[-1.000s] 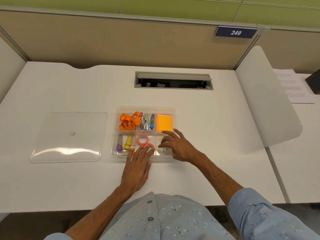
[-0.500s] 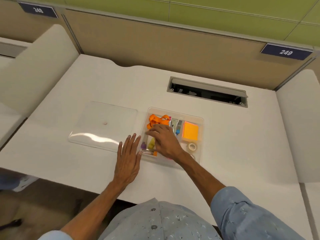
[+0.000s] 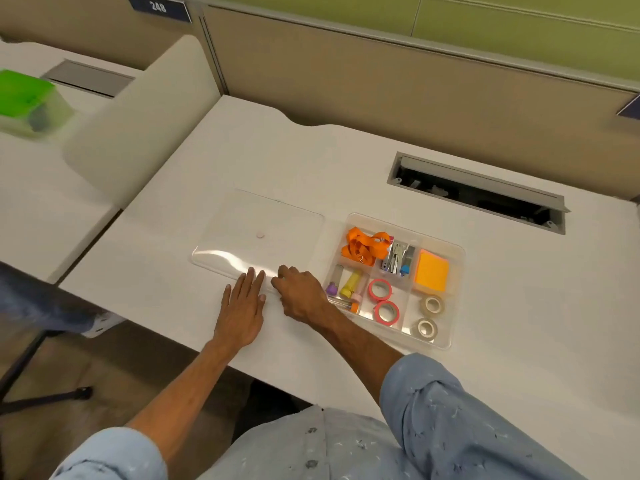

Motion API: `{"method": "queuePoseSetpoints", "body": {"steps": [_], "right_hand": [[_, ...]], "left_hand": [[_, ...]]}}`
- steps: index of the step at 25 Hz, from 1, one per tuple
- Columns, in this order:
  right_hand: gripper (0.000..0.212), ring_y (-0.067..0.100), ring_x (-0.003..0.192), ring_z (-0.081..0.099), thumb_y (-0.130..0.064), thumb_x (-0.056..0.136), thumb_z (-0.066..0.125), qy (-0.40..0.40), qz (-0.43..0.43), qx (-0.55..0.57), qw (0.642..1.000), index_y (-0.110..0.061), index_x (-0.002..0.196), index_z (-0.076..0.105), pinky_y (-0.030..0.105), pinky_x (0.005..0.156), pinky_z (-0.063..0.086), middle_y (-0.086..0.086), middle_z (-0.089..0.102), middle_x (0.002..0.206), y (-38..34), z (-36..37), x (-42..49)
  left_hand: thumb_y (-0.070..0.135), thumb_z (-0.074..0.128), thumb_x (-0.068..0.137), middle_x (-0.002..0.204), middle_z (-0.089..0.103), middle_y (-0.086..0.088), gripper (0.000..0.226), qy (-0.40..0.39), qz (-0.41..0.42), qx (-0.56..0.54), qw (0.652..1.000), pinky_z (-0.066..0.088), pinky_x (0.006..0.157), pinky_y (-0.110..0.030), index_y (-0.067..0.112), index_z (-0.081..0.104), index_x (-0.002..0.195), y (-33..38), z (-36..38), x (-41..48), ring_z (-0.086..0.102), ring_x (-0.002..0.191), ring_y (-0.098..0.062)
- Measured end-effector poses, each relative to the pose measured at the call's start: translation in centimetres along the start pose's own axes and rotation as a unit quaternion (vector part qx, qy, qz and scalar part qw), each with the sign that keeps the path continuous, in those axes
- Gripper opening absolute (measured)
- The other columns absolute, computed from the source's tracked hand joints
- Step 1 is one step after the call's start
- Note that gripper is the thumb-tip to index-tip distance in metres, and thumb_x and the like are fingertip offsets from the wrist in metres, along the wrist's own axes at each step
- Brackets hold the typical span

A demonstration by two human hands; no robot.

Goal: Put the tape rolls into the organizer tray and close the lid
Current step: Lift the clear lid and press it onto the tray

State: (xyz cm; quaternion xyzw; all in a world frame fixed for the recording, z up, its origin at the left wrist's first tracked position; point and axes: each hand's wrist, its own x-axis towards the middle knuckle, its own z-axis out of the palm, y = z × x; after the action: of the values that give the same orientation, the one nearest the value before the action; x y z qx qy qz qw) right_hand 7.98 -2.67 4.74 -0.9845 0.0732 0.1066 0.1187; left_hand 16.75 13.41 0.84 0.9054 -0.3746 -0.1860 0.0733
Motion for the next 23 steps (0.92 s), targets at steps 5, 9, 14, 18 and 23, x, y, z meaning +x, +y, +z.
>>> {"method": "queuePoseSetpoints", "body": {"steps": [5, 9, 14, 18, 23], "right_hand": [[0.039, 0.030, 0.131, 0.054, -0.013, 0.104, 0.063, 0.028, 0.014, -0.024, 0.999, -0.003, 0.142, 0.060, 0.043, 0.100, 0.052, 0.014, 0.050, 0.151, -0.7, 1.0, 0.4], [0.036, 0.031, 0.117, 0.059, -0.019, 0.101, 0.058, 0.084, 0.004, -0.028, 0.996, -0.003, 0.133, 0.062, 0.045, 0.089, 0.051, 0.013, 0.059, 0.138, -0.5, -0.3, 1.0], [0.021, 0.033, 0.091, 0.064, -0.018, 0.092, 0.060, 0.239, 0.004, 0.038, 0.970, -0.007, 0.110, 0.061, 0.041, 0.060, 0.050, 0.010, 0.066, 0.107, 1.5, -5.1, 1.6], [0.016, 0.024, 0.086, 0.068, -0.021, 0.100, 0.060, 0.349, 0.072, 0.169, 0.919, -0.014, 0.113, 0.057, 0.039, 0.063, 0.056, 0.000, 0.069, 0.109, 3.6, -9.6, 1.8], [0.009, 0.009, 0.084, 0.080, -0.025, 0.110, 0.053, 0.407, 0.111, 0.352, 0.835, -0.018, 0.115, 0.057, 0.038, 0.073, 0.061, -0.006, 0.075, 0.113, 6.5, -14.6, 0.8]], "left_hand": [[0.037, 0.023, 0.115, 0.180, -0.001, -0.005, 0.060, -0.006, 0.006, -0.005, 1.000, 0.001, 0.135, -0.053, 0.021, 0.005, 0.170, -0.3, -0.1, 0.3, 0.000, 0.167, -0.024], [0.038, 0.030, 0.114, 0.180, -0.001, -0.006, 0.062, 0.148, -0.001, -0.056, 0.987, 0.002, 0.134, -0.056, 0.020, 0.012, 0.170, -0.5, -0.5, 0.0, 0.003, 0.167, -0.025], [0.045, 0.025, 0.113, 0.180, -0.007, -0.006, 0.067, 0.303, -0.068, -0.103, 0.945, 0.007, 0.133, -0.060, 0.021, -0.002, 0.171, -0.9, -3.3, 2.1, -0.001, 0.167, -0.024], [0.041, 0.024, 0.115, 0.180, -0.007, -0.004, 0.065, 0.329, -0.016, -0.092, 0.940, 0.007, 0.133, -0.060, 0.020, -0.001, 0.171, -0.2, -5.4, 4.3, -0.004, 0.167, -0.024], [0.042, 0.023, 0.116, 0.180, -0.005, -0.001, 0.063, 0.336, 0.008, -0.125, 0.934, 0.008, 0.134, -0.056, 0.023, 0.000, 0.171, 1.1, -8.1, 6.1, -0.001, 0.167, -0.019]]}}
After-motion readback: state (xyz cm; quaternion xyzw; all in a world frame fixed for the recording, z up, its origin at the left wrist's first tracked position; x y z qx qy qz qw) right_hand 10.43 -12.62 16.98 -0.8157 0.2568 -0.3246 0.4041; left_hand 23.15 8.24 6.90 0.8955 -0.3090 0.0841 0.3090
